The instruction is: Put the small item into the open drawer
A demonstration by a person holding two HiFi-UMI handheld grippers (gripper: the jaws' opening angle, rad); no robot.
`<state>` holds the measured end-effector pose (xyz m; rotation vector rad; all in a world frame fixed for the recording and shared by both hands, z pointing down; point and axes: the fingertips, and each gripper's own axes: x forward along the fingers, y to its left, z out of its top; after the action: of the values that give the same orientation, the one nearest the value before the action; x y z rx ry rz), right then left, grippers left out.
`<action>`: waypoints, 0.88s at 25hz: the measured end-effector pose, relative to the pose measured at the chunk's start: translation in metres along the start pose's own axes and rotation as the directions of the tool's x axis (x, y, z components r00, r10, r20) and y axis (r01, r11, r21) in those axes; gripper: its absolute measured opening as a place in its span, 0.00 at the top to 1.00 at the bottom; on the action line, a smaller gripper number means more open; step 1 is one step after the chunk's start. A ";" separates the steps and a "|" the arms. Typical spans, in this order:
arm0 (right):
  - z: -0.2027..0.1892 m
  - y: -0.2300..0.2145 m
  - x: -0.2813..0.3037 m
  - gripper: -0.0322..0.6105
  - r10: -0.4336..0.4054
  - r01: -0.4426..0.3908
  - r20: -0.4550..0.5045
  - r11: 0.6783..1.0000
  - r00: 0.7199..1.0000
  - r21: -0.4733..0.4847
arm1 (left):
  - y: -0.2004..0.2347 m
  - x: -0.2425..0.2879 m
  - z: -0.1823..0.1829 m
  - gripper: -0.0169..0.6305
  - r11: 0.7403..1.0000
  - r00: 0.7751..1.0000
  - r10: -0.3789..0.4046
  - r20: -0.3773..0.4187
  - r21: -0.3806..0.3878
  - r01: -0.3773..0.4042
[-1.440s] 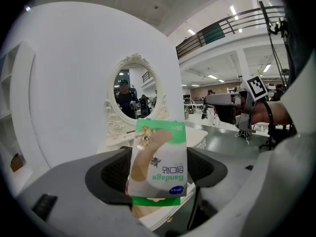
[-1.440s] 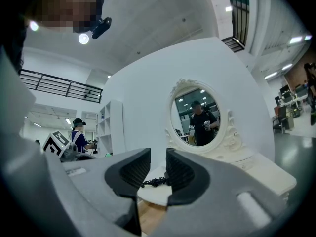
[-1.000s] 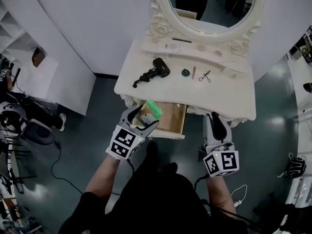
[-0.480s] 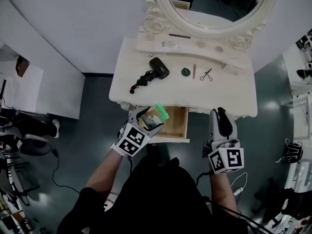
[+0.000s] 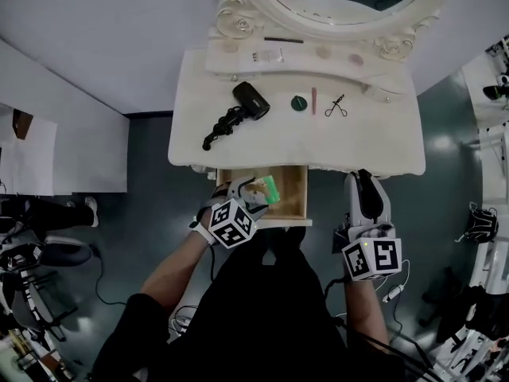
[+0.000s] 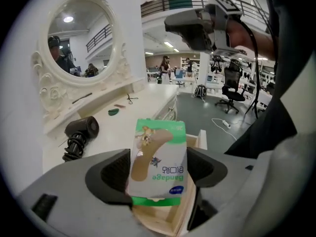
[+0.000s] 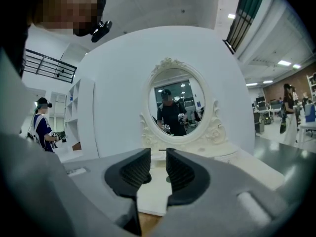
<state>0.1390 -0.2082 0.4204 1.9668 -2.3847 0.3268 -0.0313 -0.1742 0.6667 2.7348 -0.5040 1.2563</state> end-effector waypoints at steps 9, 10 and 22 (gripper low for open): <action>-0.016 -0.033 0.007 0.80 0.028 -0.026 -0.028 0.998 0.999 0.055 | -0.018 0.062 -0.025 0.44 0.995 0.985 -0.055 -0.165 0.074 0.068; -0.017 -0.037 0.008 0.80 0.028 -0.026 -0.029 0.998 0.999 0.057 | -0.019 0.070 -0.029 0.44 0.994 0.981 -0.062 -0.181 0.075 0.077; -0.043 -0.076 -0.003 0.80 -0.033 0.039 -0.083 0.996 0.996 0.075 | -0.028 0.144 -0.080 0.44 0.974 0.926 -0.135 -0.352 0.126 0.190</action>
<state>0.2095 -0.2109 0.4721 1.9835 -2.3174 0.4938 0.0071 -0.1677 0.8290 2.5243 -0.1427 1.7413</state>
